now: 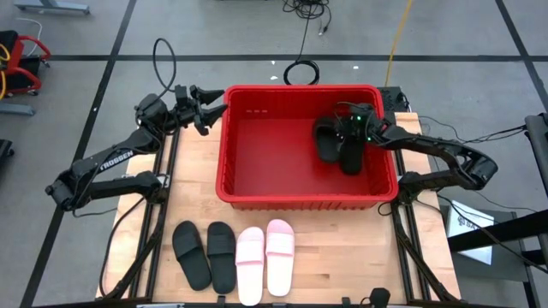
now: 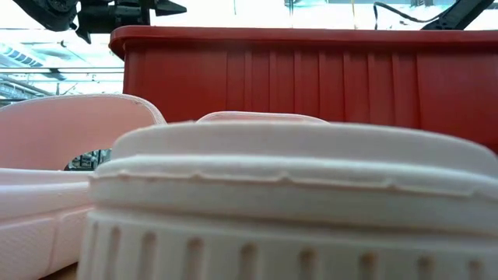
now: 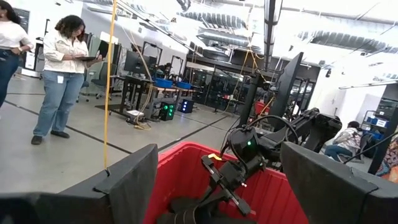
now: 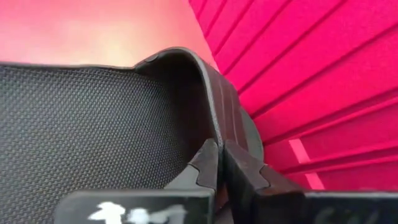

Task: Pick and place slides into bin
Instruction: Put the black slide into the red basket, then put the pink slide into the red basket

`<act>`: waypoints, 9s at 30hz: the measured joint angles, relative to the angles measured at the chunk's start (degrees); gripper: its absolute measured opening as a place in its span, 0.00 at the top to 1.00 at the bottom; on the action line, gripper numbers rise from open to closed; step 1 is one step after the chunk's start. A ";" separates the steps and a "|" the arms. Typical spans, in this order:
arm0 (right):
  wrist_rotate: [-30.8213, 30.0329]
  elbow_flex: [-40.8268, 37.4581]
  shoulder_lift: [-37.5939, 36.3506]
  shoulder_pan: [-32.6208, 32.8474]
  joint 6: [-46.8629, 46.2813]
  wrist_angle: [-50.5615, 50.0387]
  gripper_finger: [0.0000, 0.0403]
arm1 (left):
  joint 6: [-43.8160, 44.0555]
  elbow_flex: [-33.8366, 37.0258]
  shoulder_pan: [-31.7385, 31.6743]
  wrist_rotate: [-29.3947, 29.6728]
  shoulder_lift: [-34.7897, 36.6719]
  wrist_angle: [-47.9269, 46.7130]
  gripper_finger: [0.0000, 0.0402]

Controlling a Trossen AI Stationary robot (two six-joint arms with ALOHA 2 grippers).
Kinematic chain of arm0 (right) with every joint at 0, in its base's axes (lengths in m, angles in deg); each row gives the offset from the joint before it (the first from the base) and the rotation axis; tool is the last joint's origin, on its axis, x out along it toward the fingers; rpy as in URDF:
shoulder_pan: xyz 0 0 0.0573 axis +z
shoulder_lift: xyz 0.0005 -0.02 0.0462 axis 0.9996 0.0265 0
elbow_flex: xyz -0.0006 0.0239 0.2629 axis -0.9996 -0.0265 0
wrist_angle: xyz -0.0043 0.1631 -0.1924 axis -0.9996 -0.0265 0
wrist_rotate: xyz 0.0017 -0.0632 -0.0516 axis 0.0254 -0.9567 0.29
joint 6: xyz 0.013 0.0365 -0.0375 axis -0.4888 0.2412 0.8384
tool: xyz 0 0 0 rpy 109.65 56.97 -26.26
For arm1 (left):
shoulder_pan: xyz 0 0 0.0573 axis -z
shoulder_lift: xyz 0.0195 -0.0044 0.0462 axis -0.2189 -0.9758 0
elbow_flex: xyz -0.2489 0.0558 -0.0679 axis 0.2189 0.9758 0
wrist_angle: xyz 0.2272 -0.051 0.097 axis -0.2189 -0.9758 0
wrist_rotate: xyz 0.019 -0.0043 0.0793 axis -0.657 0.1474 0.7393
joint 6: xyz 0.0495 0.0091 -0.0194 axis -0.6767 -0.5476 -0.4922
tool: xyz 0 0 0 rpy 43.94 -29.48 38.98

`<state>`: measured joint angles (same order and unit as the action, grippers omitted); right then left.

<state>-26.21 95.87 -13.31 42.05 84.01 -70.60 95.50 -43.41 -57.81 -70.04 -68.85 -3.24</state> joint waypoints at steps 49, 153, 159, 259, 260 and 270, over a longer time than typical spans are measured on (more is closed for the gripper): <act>7.88 0.02 -4.74 0.00 -11.00 -6.21 0.57 | 1.32 0.02 0.84 -1.57 -0.02 -1.56 0.15; 6.10 0.00 -4.82 63.01 -37.42 40.64 0.59 | -26.60 0.00 65.93 38.01 8.24 -15.17 0.15; 6.13 0.00 -3.24 66.49 -35.86 45.19 0.59 | -26.44 0.00 66.73 38.01 8.24 -15.06 0.15; -29.73 49.63 40.89 81.21 -33.92 -20.85 0.57 | -25.39 -0.02 66.69 40.68 8.22 -15.16 0.15; -29.98 51.25 41.65 81.33 -33.99 -22.48 0.57 | -25.39 -0.02 66.70 40.68 8.22 -15.17 0.15; -32.87 56.57 44.85 81.53 -36.10 -31.24 0.57 | -25.41 -0.02 66.71 40.65 8.22 -15.36 0.15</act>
<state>-59.08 152.43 31.54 123.57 47.91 -101.84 70.09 -43.43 8.90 -29.38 -60.63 -18.60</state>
